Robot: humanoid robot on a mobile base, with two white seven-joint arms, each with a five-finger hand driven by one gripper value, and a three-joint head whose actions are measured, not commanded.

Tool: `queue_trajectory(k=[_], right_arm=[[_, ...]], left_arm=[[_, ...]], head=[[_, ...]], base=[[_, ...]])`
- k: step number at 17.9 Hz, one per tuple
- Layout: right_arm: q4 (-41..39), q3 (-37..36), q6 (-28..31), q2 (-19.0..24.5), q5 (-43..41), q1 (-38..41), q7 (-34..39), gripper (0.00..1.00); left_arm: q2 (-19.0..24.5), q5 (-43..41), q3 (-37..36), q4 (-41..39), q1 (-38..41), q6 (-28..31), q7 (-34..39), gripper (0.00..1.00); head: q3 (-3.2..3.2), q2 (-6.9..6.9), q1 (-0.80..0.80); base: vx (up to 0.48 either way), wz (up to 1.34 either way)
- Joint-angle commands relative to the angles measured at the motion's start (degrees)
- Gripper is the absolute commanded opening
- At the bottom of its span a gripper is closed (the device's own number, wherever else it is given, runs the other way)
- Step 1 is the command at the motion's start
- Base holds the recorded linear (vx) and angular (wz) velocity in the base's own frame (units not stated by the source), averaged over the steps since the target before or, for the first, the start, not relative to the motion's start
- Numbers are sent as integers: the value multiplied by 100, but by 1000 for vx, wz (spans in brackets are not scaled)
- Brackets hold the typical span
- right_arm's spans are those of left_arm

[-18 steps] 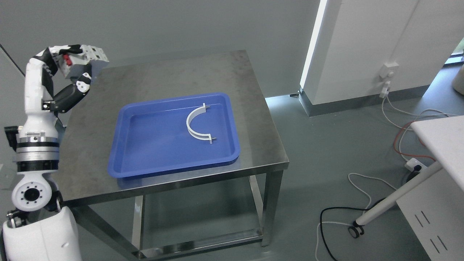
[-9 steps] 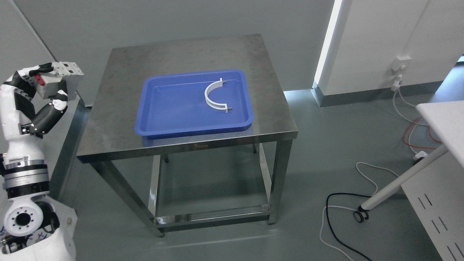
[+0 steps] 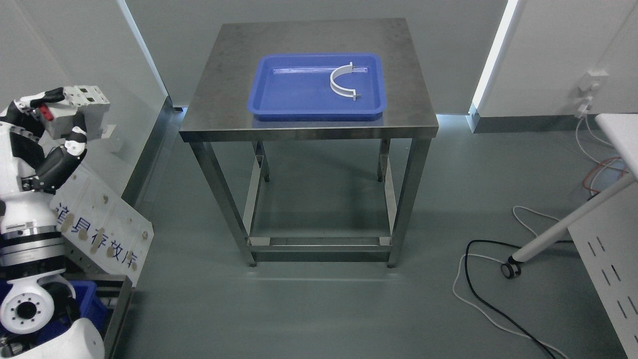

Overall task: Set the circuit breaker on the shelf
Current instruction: 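Carry the breaker in the left hand while turning toward the bin shelf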

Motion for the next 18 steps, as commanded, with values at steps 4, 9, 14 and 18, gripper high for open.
queue_trajectory(k=[4, 9, 14, 18], right_arm=[[0, 114, 137, -100, -8, 0, 6, 100], [0, 114, 137, -100, 1, 0, 6, 100], [0, 114, 137, -100, 1, 0, -2, 100], [0, 114, 137, -100, 1, 0, 6, 100]], left_arm=[[56, 89, -447, -146, -19, -255, 26, 11], [56, 89, -262, -155, -63, -255, 18, 11], [56, 71, -262, -138, -572, -10, 61, 11], [56, 28, -305, 3, -1230, 201, 62, 11]], head=[[0, 0, 0], [0, 0, 0], [0, 0, 0], [0, 0, 0]], base=[[-447, 97], [-487, 328], [-479, 629], [-311, 1228]])
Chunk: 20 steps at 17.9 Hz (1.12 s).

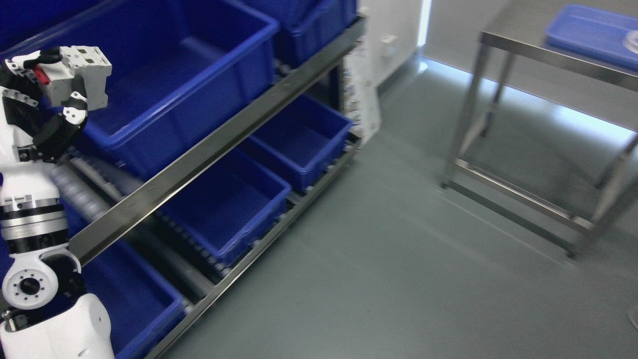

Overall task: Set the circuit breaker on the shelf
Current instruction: 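Carry the breaker in the left hand while turning toward the bin shelf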

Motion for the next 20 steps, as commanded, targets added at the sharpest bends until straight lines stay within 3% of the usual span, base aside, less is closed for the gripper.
queue_trajectory(k=[1, 6, 9, 14, 17, 20], right_arm=[[0, 114, 128, -100, -7, 0, 2, 100], [0, 114, 137, -100, 1, 0, 2, 100], [0, 114, 137, -100, 1, 0, 2, 100], [0, 114, 137, -100, 1, 0, 11, 100], [0, 114, 137, -100, -7, 0, 2, 100], [0, 114, 137, -100, 1, 0, 11, 100]], left_arm=[[93, -64, -81, 163, -717, 205, -17, 11], [115, -459, -230, 760, -1060, 468, -78, 11], [545, -960, -783, 1593, -1517, 768, -130, 11], [1197, -1979, -1934, 4105, -2614, 663, -342, 12], [1162, -2226, -2496, 5144, -3379, 574, -342, 12], [987, -2253, -3340, 6233, -3618, 540, -324, 13]], head=[[0, 0, 0], [0, 0, 0], [0, -1, 0], [0, -1, 0], [0, -1, 0], [0, -1, 0]], base=[[-130, 1480], [-51, 1358], [93, 909], [162, 333], [198, 149], [185, 4]])
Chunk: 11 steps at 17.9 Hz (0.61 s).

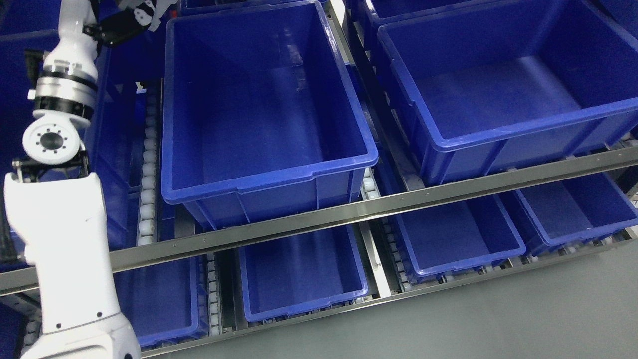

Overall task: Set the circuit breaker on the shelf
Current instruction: 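Carry the breaker in the left hand while turning toward the bin shelf, then lower the left hand into the upper blue bin and release the breaker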

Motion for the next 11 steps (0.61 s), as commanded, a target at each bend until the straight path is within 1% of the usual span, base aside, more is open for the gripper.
queue_trajectory(k=[1, 4, 8, 11], right_arm=[[0, 114, 144, -100, 2, 0, -30, 100], [0, 114, 144, -100, 2, 0, -22, 100], [0, 114, 144, -100, 2, 0, -22, 100], [0, 114, 144, -100, 2, 0, -30, 100]], left_arm=[[166, -385, -1924, 3481, -818, -69, 40, 13], [34, -613, -2004, 4001, -827, -96, 145, 13], [-98, -649, -2179, 4449, -1020, -87, 233, 13], [-344, -649, -2321, 4889, -1055, -79, 443, 14]], head=[[0, 0, 0], [0, 0, 0], [0, 0, 0], [0, 0, 0]], base=[[118, -3], [87, -28], [56, -48], [15, -7]])
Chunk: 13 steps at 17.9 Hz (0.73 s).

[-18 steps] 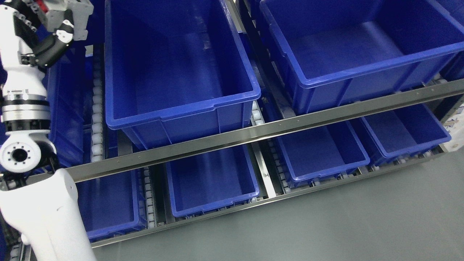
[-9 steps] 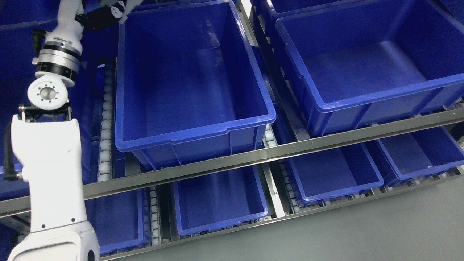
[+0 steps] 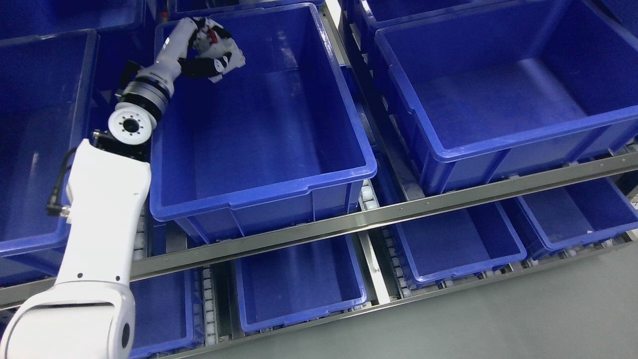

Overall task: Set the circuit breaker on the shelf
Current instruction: 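Lower the left hand into the upper blue bin and release the breaker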

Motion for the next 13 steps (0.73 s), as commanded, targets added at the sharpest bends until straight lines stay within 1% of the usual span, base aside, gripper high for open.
queue_trajectory(k=[1, 5, 7, 9, 11, 13], right_arm=[[0, 114, 144, -100, 2, -1, -10, 100], [0, 114, 144, -100, 2, -1, -10, 100], [0, 114, 144, -100, 2, -1, -10, 100], [0, 114, 144, -100, 2, -1, -10, 100], [0, 114, 144, -100, 2, -1, -1, 100], [0, 114, 144, -100, 2, -1, -1, 100]], left_arm=[[-348, -103, -901, 2155, -254, 7, 195, 14], [-340, -103, -909, 2182, -491, 42, 343, 29], [-323, -103, -910, 2173, -544, 34, 371, 46], [-322, -103, -910, 2173, -571, 42, 380, 54], [-314, -103, -910, 2156, -589, 42, 414, 59], [-244, -103, -901, 2138, -676, 42, 502, 73]], head=[[0, 0, 0], [0, 0, 0], [0, 0, 0], [0, 0, 0], [0, 0, 0], [0, 0, 0]], base=[[0, 0], [0, 0], [0, 0], [-1, 5], [-1, 5], [0, 0]])
